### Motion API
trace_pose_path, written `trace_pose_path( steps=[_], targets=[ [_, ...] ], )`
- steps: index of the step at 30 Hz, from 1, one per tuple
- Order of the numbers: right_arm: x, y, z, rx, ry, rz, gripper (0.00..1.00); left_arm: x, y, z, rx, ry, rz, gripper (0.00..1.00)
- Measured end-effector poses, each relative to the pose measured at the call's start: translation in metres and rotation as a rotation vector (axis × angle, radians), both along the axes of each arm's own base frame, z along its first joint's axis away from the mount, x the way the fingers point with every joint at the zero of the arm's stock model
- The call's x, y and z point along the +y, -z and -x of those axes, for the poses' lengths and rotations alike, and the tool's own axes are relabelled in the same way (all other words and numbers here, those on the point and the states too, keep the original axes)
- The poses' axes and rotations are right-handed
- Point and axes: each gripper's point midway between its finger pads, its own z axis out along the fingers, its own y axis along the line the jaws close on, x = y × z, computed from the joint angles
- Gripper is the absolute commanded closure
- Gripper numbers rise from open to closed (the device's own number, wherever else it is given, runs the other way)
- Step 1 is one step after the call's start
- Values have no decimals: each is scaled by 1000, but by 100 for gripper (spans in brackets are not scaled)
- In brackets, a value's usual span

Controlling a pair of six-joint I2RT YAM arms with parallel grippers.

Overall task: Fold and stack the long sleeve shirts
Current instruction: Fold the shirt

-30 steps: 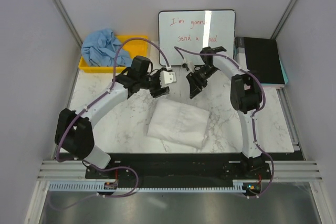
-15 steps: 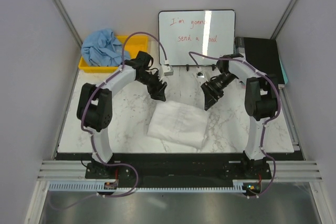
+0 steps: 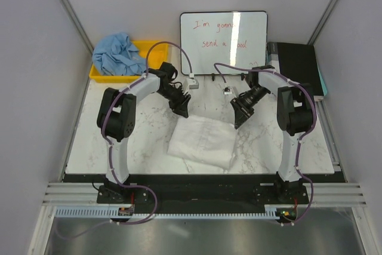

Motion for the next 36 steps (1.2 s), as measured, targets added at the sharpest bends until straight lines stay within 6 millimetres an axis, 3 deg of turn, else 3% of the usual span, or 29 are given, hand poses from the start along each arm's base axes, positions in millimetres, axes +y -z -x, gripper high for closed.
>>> trace_pose_path(
  steps=[3, 10, 16, 20, 27, 30, 33, 35, 36],
  targets=[
    [1, 3, -1, -4, -12, -12, 100, 0, 2, 1, 18, -8, -5, 81],
    [-4, -2, -7, -29, -2, -20, 100, -3, -3, -1, 24, -18, 7, 98],
    [-10, -18, -5, -91, -4, -3, 100, -6, -7, -2, 30, -27, 22, 98],
    [-19, -8, -8, -82, 12, 56, 100, -11, -10, -6, 24, -42, 29, 98],
    [-35, 42, -51, -148, 64, 201, 100, -20, -7, -20, 13, -108, 26, 98],
    [-30, 44, -68, -186, 68, 242, 100, -18, 5, -28, 11, -150, -7, 98],
    [-23, 40, -99, -292, 83, 265, 100, -10, 17, -38, 8, -203, -53, 98],
    [-19, 37, -114, -348, 95, 273, 96, -7, 19, -43, 5, -228, -69, 90],
    [-18, 37, -118, -364, 100, 275, 81, -6, 19, -45, 4, -242, -74, 73]
  ],
)
